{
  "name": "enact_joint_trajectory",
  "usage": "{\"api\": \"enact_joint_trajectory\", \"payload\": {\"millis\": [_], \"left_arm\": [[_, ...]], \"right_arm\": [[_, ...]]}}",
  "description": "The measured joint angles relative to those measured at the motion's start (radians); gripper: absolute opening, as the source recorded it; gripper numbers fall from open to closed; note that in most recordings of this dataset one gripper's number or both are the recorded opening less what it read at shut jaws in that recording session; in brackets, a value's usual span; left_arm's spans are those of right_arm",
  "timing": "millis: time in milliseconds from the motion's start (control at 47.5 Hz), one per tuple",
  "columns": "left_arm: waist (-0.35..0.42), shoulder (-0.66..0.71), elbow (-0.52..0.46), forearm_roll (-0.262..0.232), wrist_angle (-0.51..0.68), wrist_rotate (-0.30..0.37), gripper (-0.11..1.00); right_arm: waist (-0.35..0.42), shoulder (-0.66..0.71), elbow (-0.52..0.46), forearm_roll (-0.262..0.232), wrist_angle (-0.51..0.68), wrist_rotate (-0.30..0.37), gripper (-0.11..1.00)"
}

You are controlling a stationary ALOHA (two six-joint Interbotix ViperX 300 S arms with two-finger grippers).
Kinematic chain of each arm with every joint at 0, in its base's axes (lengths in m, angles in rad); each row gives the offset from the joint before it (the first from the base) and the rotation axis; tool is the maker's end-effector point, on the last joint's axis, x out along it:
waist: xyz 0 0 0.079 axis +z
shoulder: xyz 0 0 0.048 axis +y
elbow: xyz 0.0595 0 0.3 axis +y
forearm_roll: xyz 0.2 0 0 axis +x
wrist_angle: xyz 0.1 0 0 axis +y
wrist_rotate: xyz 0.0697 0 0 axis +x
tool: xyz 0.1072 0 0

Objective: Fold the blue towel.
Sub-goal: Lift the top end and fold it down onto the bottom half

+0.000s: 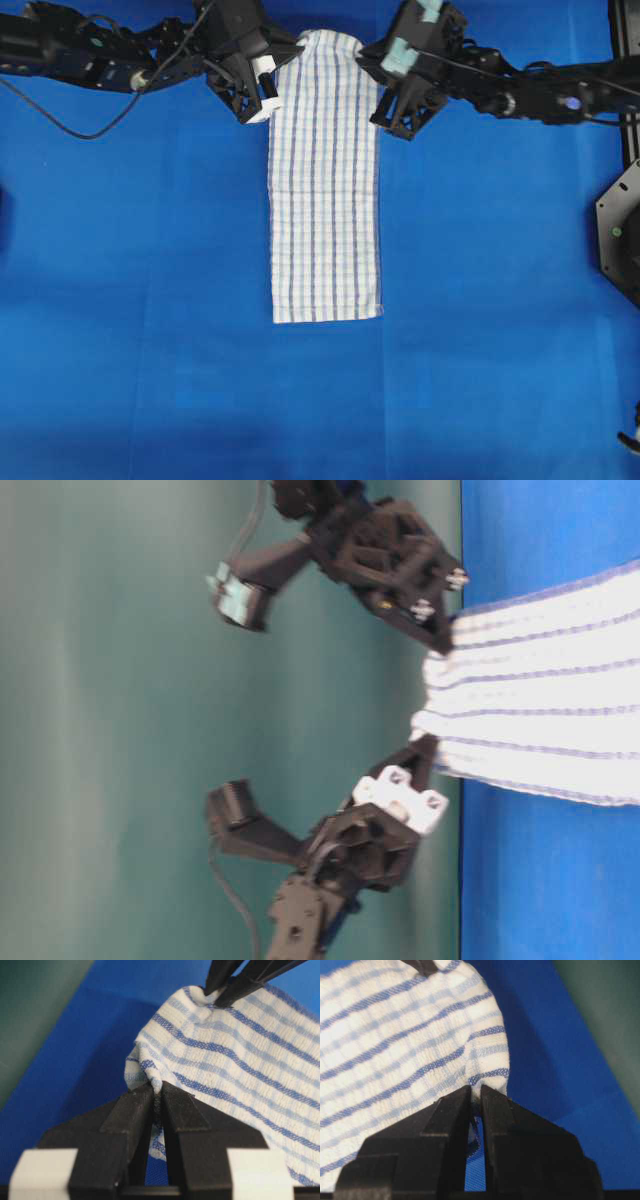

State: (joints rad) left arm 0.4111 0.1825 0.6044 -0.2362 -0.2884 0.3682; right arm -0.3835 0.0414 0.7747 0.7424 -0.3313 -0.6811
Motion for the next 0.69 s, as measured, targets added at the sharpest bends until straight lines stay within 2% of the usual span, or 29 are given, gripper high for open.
{"api": "enact_joint_trajectory", "payload": {"millis": [211, 400, 695], "left_arm": [[-0.026, -0.103, 0.002, 0.000, 0.058, 0.014, 0.04], [-0.044, -0.120, 0.009, 0.000, 0.075, 0.009, 0.04], [-0.155, -0.161, 0.049, 0.000, 0.103, -0.012, 0.04]], "right_arm": [[0.043, -0.101, 0.040, 0.000, 0.000, 0.002, 0.00], [0.051, -0.112, 0.049, 0.002, 0.000, 0.006, 0.00], [0.140, -0.184, 0.106, 0.040, 0.000, 0.009, 0.00]]}}
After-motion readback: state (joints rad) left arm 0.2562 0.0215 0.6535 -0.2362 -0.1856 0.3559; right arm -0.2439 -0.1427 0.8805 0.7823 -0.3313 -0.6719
